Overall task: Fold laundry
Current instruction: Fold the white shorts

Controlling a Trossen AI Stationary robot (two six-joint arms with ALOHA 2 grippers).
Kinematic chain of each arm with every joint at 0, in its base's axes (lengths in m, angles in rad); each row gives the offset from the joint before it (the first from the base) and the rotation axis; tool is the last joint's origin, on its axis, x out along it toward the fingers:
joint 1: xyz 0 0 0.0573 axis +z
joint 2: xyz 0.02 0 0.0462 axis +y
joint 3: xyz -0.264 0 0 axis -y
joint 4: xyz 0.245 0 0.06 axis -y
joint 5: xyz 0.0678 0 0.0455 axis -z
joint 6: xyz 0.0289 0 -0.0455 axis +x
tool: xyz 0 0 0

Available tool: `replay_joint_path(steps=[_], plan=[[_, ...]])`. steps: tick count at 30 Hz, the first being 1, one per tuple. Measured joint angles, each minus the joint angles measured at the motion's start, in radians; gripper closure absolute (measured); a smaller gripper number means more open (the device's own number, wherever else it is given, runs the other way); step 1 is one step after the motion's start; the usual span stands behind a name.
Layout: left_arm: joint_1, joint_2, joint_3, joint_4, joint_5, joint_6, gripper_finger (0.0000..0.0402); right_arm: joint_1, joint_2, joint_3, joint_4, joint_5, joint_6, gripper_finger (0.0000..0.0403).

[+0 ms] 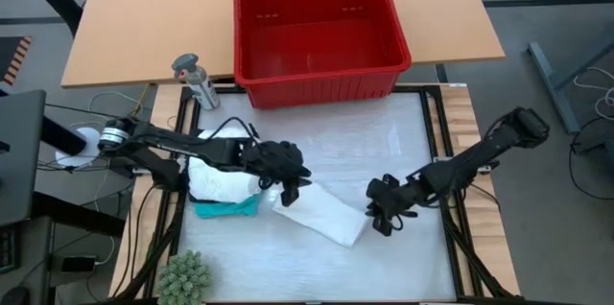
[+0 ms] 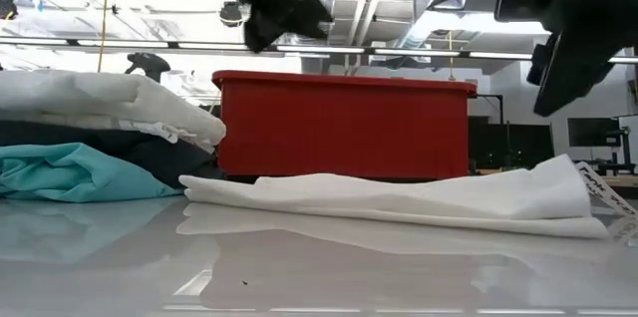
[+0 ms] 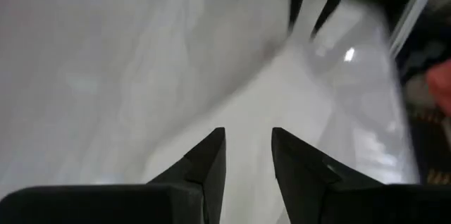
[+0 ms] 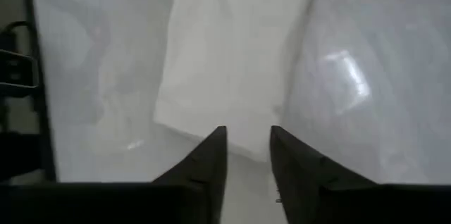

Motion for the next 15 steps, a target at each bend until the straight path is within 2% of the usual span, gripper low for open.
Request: replay_joint_path(steps=[4, 7, 10, 15], plan=[[-0.005, 0.029, -0.094, -0.010, 0.022, -0.036, 0.0285, -0.049, 0.028, 0.000, 0.034, -0.010, -0.052, 0.0203], [-0.002, 0.031, -0.153, -0.019, -0.062, -0.017, 0.0268, -0.072, 0.047, 0.000, 0.041, -0.010, -0.056, 0.0172], [0.011, 0.038, -0.172, -0.055, -0.173, -0.022, 0.0248, -0.080, 0.060, 0.000, 0.039, -0.012, -0.059, 0.0160], [0.025, 0.042, -0.171, -0.221, -0.164, -0.188, 0.0215, -0.080, 0.058, 0.000, 0.035, -0.024, -0.072, 0.0162]])
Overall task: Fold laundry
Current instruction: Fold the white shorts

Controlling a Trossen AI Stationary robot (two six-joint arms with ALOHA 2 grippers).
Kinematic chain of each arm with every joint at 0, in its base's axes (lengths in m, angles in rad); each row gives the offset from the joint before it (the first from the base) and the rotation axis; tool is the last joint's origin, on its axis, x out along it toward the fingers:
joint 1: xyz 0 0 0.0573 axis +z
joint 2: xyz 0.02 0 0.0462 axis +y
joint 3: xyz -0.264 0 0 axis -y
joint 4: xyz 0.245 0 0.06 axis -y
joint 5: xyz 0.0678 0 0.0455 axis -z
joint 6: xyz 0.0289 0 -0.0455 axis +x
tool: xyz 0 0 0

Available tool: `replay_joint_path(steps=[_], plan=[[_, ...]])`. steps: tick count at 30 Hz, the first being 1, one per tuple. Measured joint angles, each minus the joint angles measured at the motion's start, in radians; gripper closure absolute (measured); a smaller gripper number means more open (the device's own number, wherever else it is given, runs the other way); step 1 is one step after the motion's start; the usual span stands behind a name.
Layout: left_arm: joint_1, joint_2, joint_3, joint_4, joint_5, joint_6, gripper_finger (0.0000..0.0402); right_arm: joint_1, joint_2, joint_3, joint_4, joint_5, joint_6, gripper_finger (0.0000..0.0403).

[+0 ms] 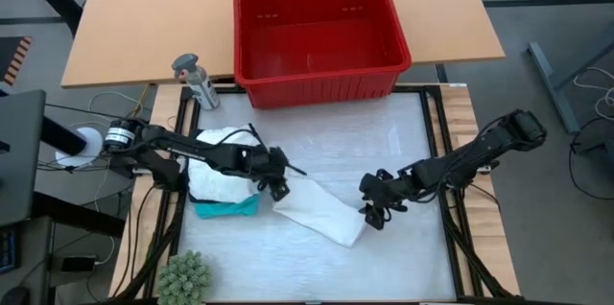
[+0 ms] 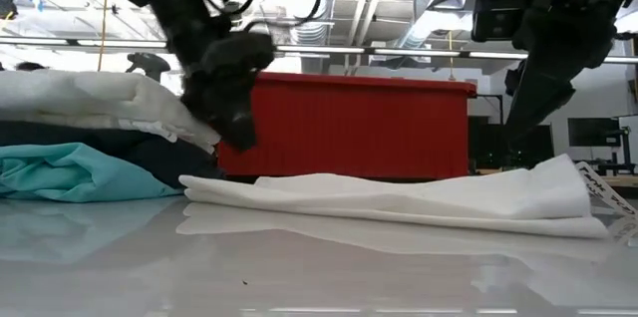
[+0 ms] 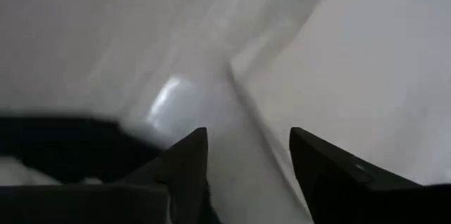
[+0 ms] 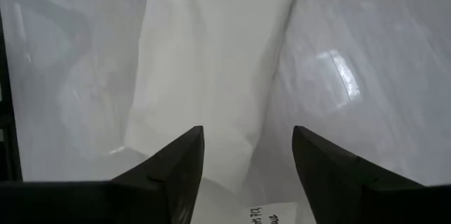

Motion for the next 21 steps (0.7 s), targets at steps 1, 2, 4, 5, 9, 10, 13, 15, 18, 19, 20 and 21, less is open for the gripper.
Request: replay_joint_path(steps=[1, 2, 4, 5, 9, 10, 13, 15, 18, 19, 20, 21], plan=[[-0.009, 0.008, 0.000, -0.022, 0.001, -0.028, 0.0209, 0.000, 0.000, 0.000, 0.000, 0.000, 0.000, 0.0163], [-0.017, 0.015, 0.000, -0.035, 0.003, -0.044, 0.0204, 0.000, 0.000, 0.000, 0.002, 0.000, -0.001, 0.0164], [-0.031, 0.029, 0.000, -0.039, 0.004, -0.060, 0.0194, 0.000, 0.000, 0.000, 0.000, 0.000, -0.005, 0.0166], [-0.037, 0.037, 0.000, -0.028, 0.005, -0.077, 0.0189, 0.000, 0.000, 0.000, 0.000, 0.001, -0.008, 0.0167], [-0.062, 0.065, 0.000, -0.009, 0.005, -0.135, 0.0176, 0.000, 0.000, 0.000, 0.001, 0.016, -0.013, 0.0168], [-0.070, 0.072, 0.000, -0.008, -0.001, -0.149, 0.0174, 0.000, 0.000, 0.000, 0.000, 0.016, -0.014, 0.0168], [-0.083, 0.097, 0.000, 0.006, -0.017, -0.182, 0.0173, 0.000, -0.001, 0.000, -0.002, 0.017, -0.015, 0.0168], [-0.088, 0.114, 0.000, 0.035, -0.007, -0.189, 0.0173, 0.000, -0.001, 0.000, -0.001, 0.019, -0.025, 0.0168], [-0.088, 0.147, 0.002, 0.061, 0.025, -0.202, 0.0173, 0.000, -0.001, 0.000, -0.002, 0.019, -0.031, 0.0168], [-0.089, 0.162, 0.003, 0.057, 0.022, -0.211, 0.0173, 0.000, -0.001, 0.000, -0.002, 0.020, -0.034, 0.0168], [-0.089, 0.170, 0.005, 0.056, 0.018, -0.217, 0.0173, 0.000, -0.001, 0.000, -0.001, 0.019, -0.036, 0.0168], [-0.089, 0.177, 0.006, 0.055, 0.017, -0.221, 0.0173, 0.000, -0.001, 0.000, -0.001, 0.020, -0.036, 0.0168]])
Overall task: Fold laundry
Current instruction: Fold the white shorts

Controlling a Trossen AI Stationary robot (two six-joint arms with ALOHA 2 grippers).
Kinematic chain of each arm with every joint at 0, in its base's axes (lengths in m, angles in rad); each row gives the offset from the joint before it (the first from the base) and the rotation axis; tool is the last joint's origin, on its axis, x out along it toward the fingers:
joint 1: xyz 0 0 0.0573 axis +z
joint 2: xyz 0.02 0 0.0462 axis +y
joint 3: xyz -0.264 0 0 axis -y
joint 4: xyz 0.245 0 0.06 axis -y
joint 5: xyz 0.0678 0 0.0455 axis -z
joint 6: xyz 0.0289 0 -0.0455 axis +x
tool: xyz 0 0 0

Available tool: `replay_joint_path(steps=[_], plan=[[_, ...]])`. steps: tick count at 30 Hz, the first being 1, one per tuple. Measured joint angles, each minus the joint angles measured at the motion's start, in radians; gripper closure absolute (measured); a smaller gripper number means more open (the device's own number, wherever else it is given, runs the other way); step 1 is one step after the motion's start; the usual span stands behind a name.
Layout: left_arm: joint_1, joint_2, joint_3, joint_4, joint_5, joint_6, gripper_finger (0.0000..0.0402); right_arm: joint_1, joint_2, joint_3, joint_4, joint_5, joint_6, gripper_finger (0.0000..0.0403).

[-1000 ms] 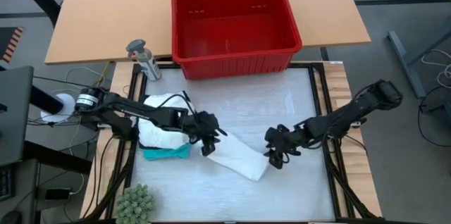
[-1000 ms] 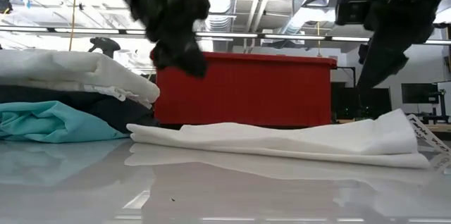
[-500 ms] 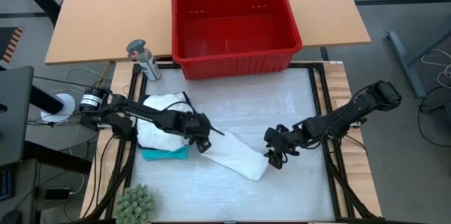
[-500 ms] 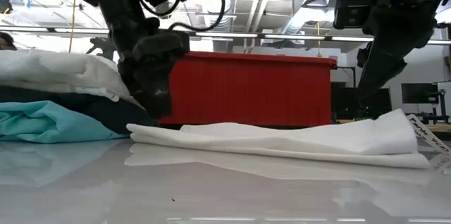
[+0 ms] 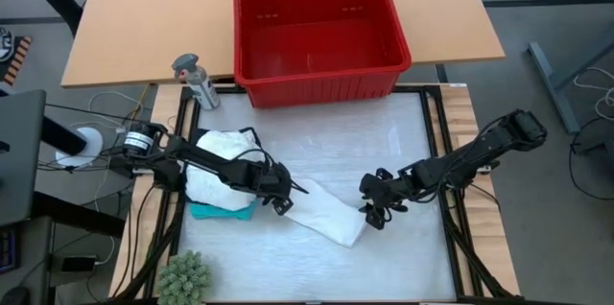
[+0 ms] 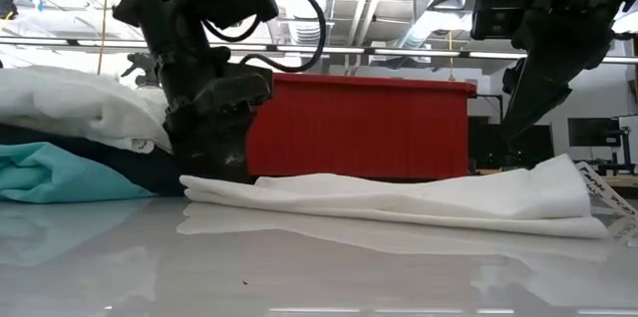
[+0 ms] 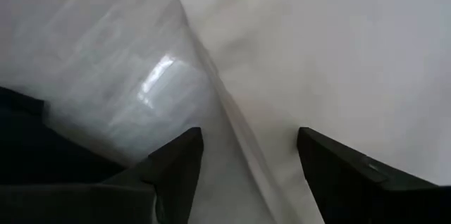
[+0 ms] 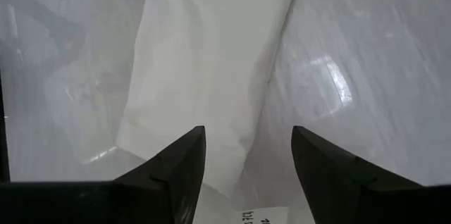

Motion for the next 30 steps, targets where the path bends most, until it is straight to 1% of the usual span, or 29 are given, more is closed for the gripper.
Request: replay_joint_path(steps=[5, 7, 8, 10, 13, 15, 16, 17, 20, 23, 27, 30], plan=[[0.000, 0.014, 0.018, -0.010, 0.000, -0.017, 0.0174, 0.001, 0.000, 0.000, 0.001, 0.000, 0.000, 0.0168], [0.000, 0.016, 0.032, -0.024, 0.005, -0.021, 0.0187, 0.001, 0.000, 0.000, 0.000, 0.000, 0.000, 0.0168], [0.001, 0.017, 0.038, -0.032, 0.014, -0.023, 0.0200, 0.001, 0.000, 0.000, 0.000, 0.000, 0.000, 0.0168], [0.002, 0.018, 0.042, -0.034, 0.025, -0.025, 0.0239, 0.001, 0.000, 0.000, 0.000, 0.000, -0.001, 0.0168], [0.002, 0.018, 0.042, -0.036, 0.030, -0.011, 0.0314, 0.001, 0.000, 0.000, 0.000, 0.000, -0.001, 0.0168], [0.002, 0.019, 0.042, -0.022, 0.051, -0.002, 0.0365, 0.001, 0.000, 0.000, 0.000, 0.001, -0.001, 0.0168], [0.004, 0.019, 0.042, -0.014, 0.068, 0.006, 0.0382, 0.001, 0.000, 0.000, 0.001, 0.001, -0.002, 0.0168], [0.007, 0.019, 0.042, -0.008, 0.085, 0.007, 0.0390, 0.001, 0.000, 0.000, 0.001, 0.001, -0.002, 0.0168], [0.008, 0.019, 0.046, -0.008, 0.096, -0.013, 0.0397, 0.001, -0.001, 0.000, 0.009, 0.001, -0.001, 0.0168], [0.017, 0.015, 0.080, -0.064, 0.123, -0.025, 0.0399, 0.001, -0.021, 0.000, 0.044, -0.002, -0.001, 0.0168], [0.021, 0.014, 0.174, -0.148, 0.129, -0.007, 0.0400, 0.010, -0.062, 0.000, 0.103, -0.004, -0.020, 0.0170], [0.022, 0.012, 0.243, -0.177, 0.121, 0.020, 0.0400, 0.010, -0.075, 0.000, 0.130, -0.001, -0.044, 0.0181]])
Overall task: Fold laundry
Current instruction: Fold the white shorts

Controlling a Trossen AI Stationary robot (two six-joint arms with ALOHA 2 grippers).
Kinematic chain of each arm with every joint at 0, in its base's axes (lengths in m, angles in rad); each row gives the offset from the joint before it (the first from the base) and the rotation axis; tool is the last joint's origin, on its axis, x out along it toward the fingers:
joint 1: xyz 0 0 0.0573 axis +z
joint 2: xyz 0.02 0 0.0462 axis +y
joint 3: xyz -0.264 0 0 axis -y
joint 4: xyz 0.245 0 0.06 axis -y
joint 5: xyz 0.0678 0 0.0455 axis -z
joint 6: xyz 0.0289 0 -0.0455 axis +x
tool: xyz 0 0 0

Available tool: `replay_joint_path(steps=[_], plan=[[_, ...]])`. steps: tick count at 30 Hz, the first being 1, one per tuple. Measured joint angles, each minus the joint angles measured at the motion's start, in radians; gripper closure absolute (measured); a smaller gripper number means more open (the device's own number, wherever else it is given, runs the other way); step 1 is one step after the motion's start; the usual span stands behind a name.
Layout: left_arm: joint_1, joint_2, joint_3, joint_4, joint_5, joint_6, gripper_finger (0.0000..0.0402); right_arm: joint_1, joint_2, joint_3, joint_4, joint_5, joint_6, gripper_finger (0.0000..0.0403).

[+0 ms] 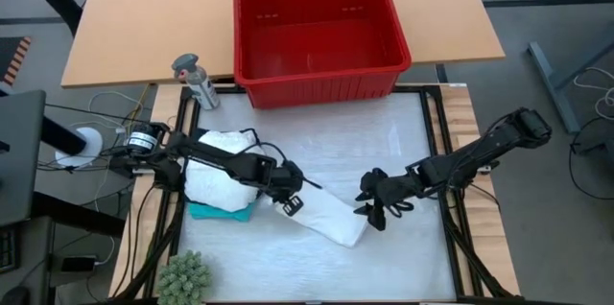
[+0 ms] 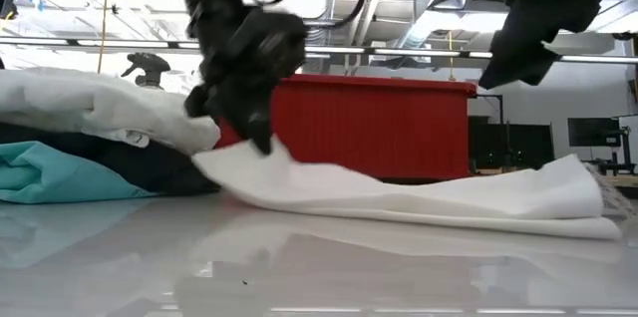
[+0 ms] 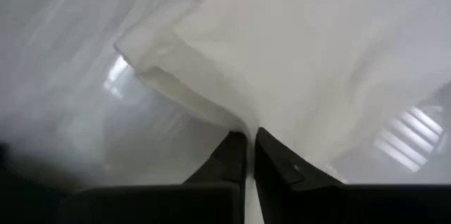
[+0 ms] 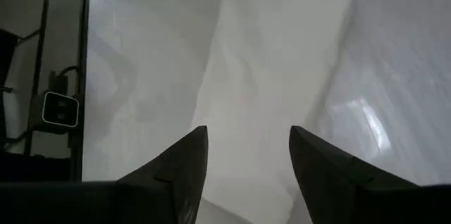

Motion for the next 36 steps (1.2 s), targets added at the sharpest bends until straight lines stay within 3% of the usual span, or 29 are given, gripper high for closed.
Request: replay_joint_path(steps=[6, 12, 13, 31, 36], plan=[[0.006, -0.001, 0.169, -0.152, -0.004, 0.058, 0.0401, -0.011, 0.011, 0.000, 0.040, 0.008, -0.080, 0.0235], [0.006, -0.003, 0.313, -0.299, -0.046, 0.138, 0.0401, -0.062, 0.019, 0.000, 0.086, 0.012, -0.154, 0.0376], [0.006, -0.003, 0.317, -0.299, -0.054, 0.146, 0.0401, -0.075, 0.030, 0.000, 0.100, 0.012, -0.166, 0.0384], [0.002, 0.005, 0.320, -0.295, -0.057, 0.120, 0.0401, -0.229, 0.451, 0.000, 0.519, -0.239, -0.241, 0.0387], [0.000, 0.005, 0.320, -0.295, -0.054, 0.117, 0.0401, -0.271, 0.519, 0.000, 0.565, -0.244, -0.245, 0.0387]])
